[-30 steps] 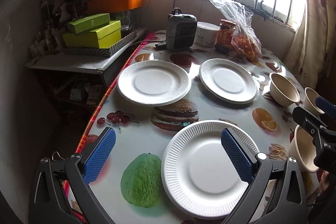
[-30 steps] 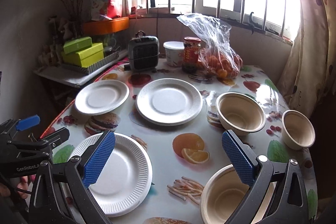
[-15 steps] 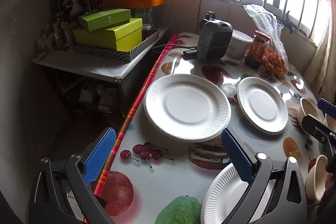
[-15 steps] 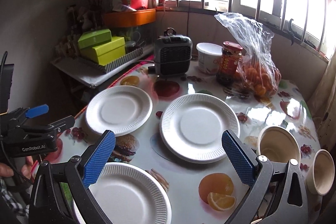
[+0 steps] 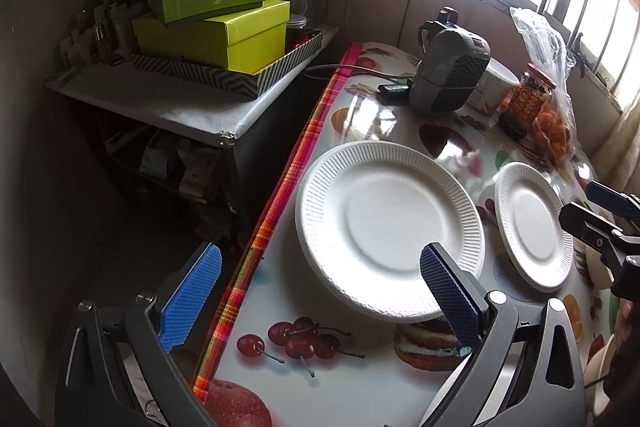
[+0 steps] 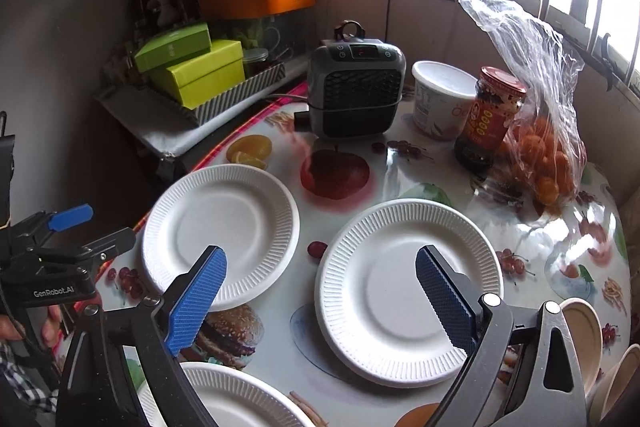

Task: Organize plates and bowls
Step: 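Move the left gripper toward the large white paper plate, then close the left gripper on the rim of the white plate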

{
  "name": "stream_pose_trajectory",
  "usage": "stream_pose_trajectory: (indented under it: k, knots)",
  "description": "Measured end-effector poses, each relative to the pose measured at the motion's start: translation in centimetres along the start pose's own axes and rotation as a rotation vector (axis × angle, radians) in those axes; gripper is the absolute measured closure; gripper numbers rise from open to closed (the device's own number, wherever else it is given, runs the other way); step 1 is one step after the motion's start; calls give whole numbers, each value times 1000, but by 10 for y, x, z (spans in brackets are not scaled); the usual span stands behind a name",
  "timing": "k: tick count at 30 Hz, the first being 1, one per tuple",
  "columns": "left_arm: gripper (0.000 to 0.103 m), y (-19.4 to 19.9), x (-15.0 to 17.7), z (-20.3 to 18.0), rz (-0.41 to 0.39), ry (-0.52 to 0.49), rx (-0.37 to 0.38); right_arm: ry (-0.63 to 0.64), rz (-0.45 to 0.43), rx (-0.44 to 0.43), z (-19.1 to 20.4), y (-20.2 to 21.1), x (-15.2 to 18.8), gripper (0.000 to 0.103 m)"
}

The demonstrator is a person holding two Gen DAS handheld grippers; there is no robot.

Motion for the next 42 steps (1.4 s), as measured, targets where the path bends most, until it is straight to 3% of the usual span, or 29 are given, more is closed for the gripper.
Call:
stream_pose_trajectory:
  k: [4,7,17,20,25,28,31,33,40,42]
  knots:
    - [9,-14,-2,9,35,34,30,-3,62,-46,2,-24,-10,10]
    - [14,-22,-2,12,65,70,93,11,96,-66,7,-38,-14,13]
    - [32,-36,-7,11,90,82,119,-24,190,-163,23,-78,-21,20]
    - [42,-41,-7,10,108,93,139,-60,215,-185,22,-88,-20,28]
    - [44,-45,-7,8,114,98,146,-72,234,-210,24,-97,-19,32]
    - [50,-47,-7,8,121,101,152,-93,240,-223,23,-101,-19,36]
    - [51,-49,-6,7,131,109,161,-115,250,-232,20,-104,-17,46]
    - [63,-51,-6,8,134,119,168,-122,258,-241,19,-106,-15,54]
    - [66,-53,-5,9,140,125,165,-130,259,-265,20,-109,-15,64]
    - [72,-53,-5,9,142,125,168,-133,260,-266,20,-109,-15,66]
Point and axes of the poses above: each gripper's, at about its wrist camera, not at the fingertips, and y roughly against the way its jaws point, z to its left, x to its underside, the point moved 10 cm from there along -y, roughly the way its jaws point, and after that the axes turned 10 degrees about z, right-handed, at the moved point
